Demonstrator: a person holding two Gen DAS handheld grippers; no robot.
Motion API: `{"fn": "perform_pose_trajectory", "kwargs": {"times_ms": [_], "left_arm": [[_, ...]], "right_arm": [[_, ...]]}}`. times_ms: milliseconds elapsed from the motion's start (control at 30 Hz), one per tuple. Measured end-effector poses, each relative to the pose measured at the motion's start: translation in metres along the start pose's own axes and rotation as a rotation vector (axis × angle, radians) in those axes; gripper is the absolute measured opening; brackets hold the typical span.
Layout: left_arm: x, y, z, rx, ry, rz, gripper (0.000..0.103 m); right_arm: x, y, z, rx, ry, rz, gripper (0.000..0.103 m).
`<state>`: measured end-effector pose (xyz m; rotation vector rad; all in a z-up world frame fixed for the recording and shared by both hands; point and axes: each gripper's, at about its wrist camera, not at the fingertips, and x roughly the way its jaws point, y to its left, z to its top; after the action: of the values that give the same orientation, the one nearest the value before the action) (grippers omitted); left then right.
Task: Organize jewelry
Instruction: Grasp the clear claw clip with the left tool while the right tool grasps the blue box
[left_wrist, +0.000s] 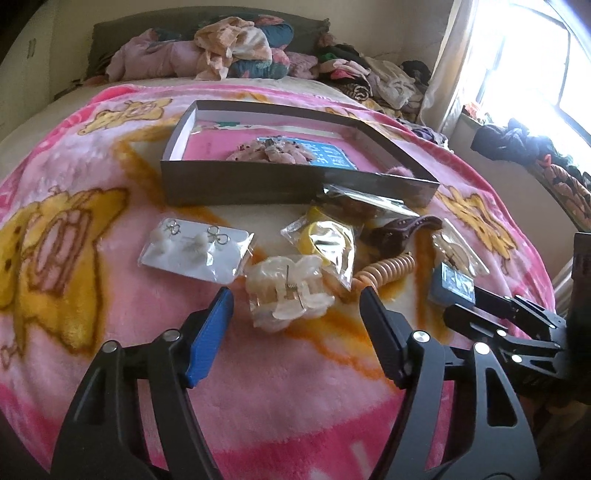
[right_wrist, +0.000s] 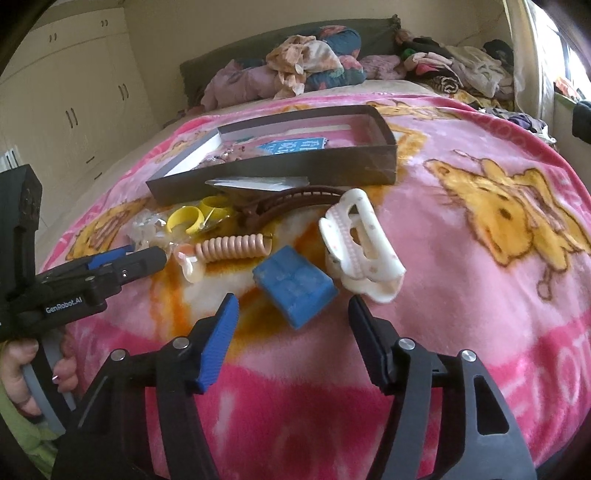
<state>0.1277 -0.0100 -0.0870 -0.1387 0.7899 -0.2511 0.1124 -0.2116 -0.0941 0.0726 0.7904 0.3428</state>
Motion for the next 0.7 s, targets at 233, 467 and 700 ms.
{"fn": "perform_pose_trajectory", "kwargs": {"times_ms": [233, 467, 700], "left_arm": [[0.004, 0.006, 0.005, -0.03, -0.006, -0.017, 0.049], [0.006, 0.006, 0.006, -0.022, -0.005, -0.019, 0.038], [0.0, 0.001, 0.004, 0.005, 0.0, -0.02, 0.037]], "right_arm": [[0.014, 0.007, 0.006, -0.042, -0.001, -0.02, 0.057], [0.016, 0.008, 0.008, -0.063, -0.017, -0.027, 0.051], [0.004, 0.009, 0.006, -0.061, -0.048, 0.015, 0.051]]}}
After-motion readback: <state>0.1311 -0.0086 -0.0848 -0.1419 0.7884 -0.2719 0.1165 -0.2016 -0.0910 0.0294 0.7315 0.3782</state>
